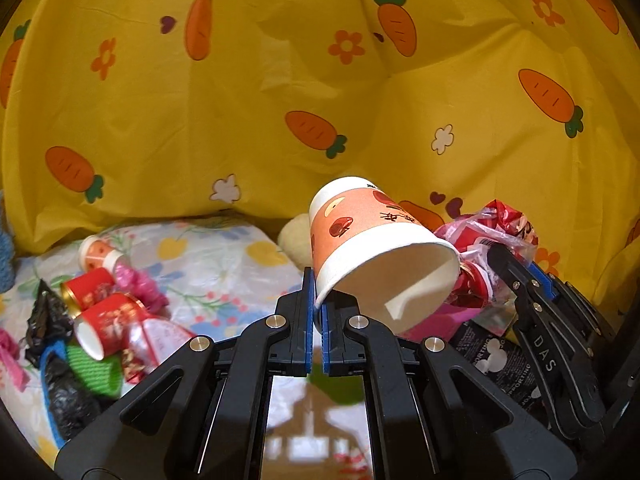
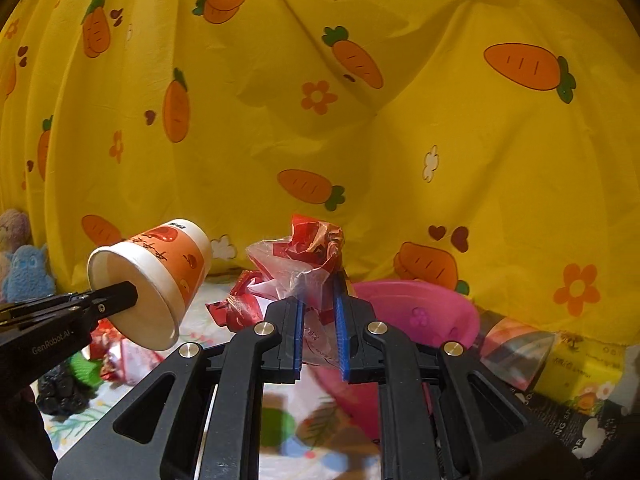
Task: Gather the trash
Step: 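Carry the cup and wrapper to the pink bucket and open both grippers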
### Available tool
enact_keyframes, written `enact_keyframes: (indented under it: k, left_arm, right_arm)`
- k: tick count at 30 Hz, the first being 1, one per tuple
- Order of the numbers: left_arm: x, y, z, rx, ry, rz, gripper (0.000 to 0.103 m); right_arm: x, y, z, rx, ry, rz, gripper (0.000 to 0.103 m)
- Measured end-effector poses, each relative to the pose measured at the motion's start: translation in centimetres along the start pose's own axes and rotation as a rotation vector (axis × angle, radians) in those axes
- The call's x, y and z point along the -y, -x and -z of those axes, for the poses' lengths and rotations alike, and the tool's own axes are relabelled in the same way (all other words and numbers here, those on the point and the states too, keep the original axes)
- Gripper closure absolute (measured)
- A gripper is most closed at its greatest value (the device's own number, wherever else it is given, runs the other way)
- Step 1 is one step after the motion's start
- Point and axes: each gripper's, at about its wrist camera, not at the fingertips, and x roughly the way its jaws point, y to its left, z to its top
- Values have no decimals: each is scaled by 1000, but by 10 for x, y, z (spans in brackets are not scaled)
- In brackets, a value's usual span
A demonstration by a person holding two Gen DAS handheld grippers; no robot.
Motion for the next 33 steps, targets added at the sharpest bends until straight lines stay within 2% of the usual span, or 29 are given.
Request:
enact_keyframes:
  k: [7,13,21,33]
  left_arm:
    - [31,-78,-14,-63,-25,75,101]
    - [51,-121,-13,-90,-70,109,101]
    - [58,-155,-8,-143,-62,145,101]
    - [58,-173,-3,-178,-59,180,100]
  right_arm:
    - [41,-36,-8,-4,-34,101,88]
    - [59,-61,-2,-33,-43,148,88]
    - [70,-81,5,-65,-42,185,88]
    - [74,-101,9,-93,-48,195,87]
